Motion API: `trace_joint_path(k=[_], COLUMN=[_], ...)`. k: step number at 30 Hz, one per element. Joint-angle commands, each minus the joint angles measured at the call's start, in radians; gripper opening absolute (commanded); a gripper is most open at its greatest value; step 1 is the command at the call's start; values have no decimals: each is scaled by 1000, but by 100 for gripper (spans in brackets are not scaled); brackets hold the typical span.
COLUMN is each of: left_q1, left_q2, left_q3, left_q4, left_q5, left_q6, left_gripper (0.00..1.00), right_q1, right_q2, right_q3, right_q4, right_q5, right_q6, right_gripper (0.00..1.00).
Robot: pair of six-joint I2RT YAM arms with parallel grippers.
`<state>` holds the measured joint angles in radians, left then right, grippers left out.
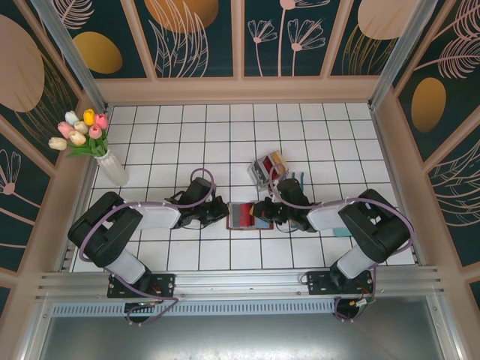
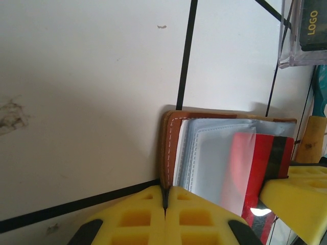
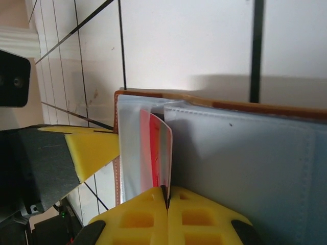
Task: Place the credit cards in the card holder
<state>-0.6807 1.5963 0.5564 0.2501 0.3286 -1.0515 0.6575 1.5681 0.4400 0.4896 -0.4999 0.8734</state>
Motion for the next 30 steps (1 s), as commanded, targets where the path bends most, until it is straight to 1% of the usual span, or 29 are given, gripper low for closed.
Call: trace_joint_path(k=[1, 4, 6, 9, 12, 14, 17, 20, 22, 24, 27, 29, 30], left_q1=[-9, -10, -11, -10, -11, -11, -11, -11, -10, -11, -10, -11, -10], left_q2=[21, 24, 24, 27, 24, 24, 22, 19, 17, 16, 20, 22, 22], left_q3=[0, 2, 1, 3, 2, 2, 0, -3, -3, -6, -7, -6, -3], left_q4=[-13, -11, -10, -6, -6, -8, -12, -13, -14, -12, -7, -3, -3], left_q5=[-5, -4, -3, -2, -2, -2, -3, -7, -8, -8, -5, -1, -2], left_q6=[-6, -7, -6, -7, -8, -7, -6, -6, -6, -6, -7, -5, -3], left_gripper=[0, 0, 0, 0, 0, 0, 0, 0, 0, 0, 0, 0, 0], right_q1=[18, 16, 16, 35, 65, 76, 73, 67, 57, 49, 48, 48, 50], right_q2=[-11, -31, -23, 31, 64, 82, 64, 11, -24, -39, -44, -25, -12], right_q3=[3, 15, 11, 32, 67, 82, 88, 92, 92, 94, 88, 93, 99], right_q4=[-99, -158, -118, -44, -13, -5, -71, -165, -215, -244, -240, -235, -234], right_q5=[-4, -10, -30, -47, -24, -30, 1, 45, 59, 60, 52, 37, 31], right_q6=[-23, -49, -33, 5, 38, 51, 26, -13, -40, -52, -55, -46, -48], right_gripper=[0, 1, 2, 4, 5, 8, 9, 19, 20, 23, 21, 22, 20])
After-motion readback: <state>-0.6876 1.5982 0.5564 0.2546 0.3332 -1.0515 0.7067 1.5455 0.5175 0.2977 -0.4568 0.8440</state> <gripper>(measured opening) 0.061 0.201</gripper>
